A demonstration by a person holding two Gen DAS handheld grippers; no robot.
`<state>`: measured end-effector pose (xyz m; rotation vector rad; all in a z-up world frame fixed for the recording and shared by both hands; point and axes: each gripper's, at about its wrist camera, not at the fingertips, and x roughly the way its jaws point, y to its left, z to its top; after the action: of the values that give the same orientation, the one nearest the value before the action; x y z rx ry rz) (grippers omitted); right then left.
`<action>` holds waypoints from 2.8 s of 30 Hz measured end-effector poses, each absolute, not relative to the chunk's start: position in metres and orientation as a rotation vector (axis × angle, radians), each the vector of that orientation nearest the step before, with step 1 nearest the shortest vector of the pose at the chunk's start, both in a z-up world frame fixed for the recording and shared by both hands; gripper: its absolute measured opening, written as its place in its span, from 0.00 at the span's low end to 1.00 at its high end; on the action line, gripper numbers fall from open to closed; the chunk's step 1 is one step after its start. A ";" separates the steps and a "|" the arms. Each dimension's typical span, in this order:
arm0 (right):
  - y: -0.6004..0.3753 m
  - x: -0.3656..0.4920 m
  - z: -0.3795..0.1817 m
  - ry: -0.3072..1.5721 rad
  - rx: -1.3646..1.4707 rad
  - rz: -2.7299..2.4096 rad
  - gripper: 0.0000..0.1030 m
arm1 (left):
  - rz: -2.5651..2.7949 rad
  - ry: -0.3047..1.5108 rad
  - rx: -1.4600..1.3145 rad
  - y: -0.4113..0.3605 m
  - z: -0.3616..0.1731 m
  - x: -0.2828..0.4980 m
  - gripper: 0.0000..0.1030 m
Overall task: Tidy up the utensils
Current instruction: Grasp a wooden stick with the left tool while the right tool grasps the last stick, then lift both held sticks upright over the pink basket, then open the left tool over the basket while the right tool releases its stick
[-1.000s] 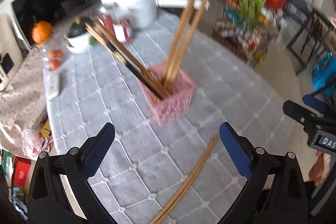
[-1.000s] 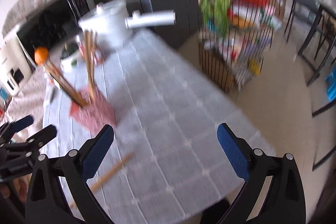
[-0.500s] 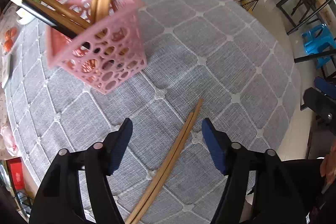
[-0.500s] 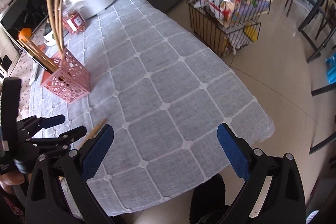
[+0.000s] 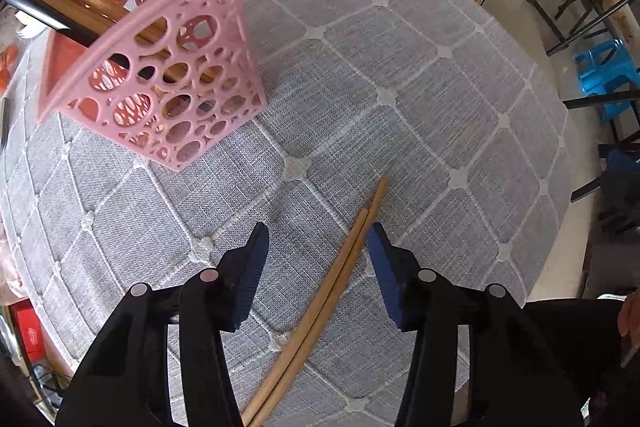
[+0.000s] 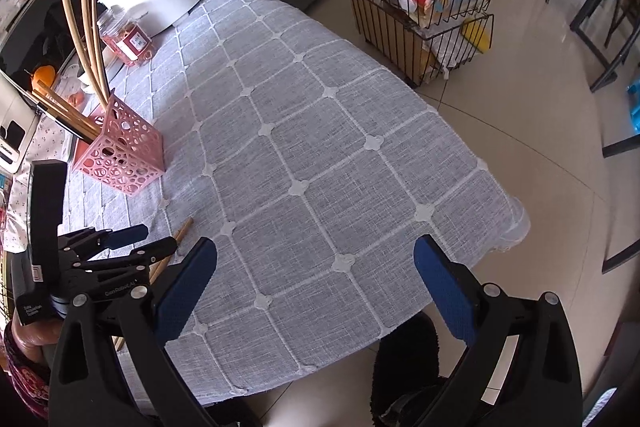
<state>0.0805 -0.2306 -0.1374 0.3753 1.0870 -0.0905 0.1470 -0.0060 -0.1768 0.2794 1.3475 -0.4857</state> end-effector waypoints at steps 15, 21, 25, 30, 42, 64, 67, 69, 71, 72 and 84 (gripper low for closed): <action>-0.218 0.086 -0.143 1.116 0.376 -0.073 0.93 | -0.501 1.350 0.357 0.001 -0.177 0.141 0.26; -0.222 0.096 -0.148 1.141 0.534 -0.045 0.93 | -0.511 1.314 0.439 -0.014 -0.180 0.133 0.15; -0.201 0.106 -0.152 1.174 0.590 0.015 0.93 | -0.501 1.297 0.403 0.003 -0.176 0.132 0.07; -0.150 0.120 -0.152 1.188 0.557 0.083 0.93 | -0.481 1.224 0.351 0.046 -0.141 0.124 0.04; -0.062 0.156 -0.190 1.242 0.419 0.023 0.21 | -0.425 0.980 0.212 0.111 -0.047 0.096 0.04; -0.153 0.075 0.015 0.628 0.550 0.160 0.05 | -0.427 0.665 0.060 0.110 0.058 0.074 0.04; -0.168 0.073 0.044 0.543 0.588 0.162 0.05 | -0.426 0.611 0.006 0.108 0.073 0.077 0.04; -0.180 0.076 0.064 0.492 0.620 0.167 0.06 | -0.419 0.576 -0.038 0.108 0.082 0.082 0.04; -0.187 0.075 0.074 0.453 0.647 0.178 0.05 | -0.409 0.545 -0.072 0.106 0.088 0.086 0.04; -0.191 0.076 0.079 0.430 0.667 0.188 0.05 | -0.403 0.532 -0.087 0.106 0.092 0.088 0.04; -0.183 0.105 0.105 0.368 0.610 0.192 0.05 | -0.352 0.490 -0.204 0.094 0.097 0.134 0.11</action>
<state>0.1047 -0.1829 0.1046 0.6099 0.3685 0.1917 0.1337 0.0941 0.0966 -0.2039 0.4897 -0.3523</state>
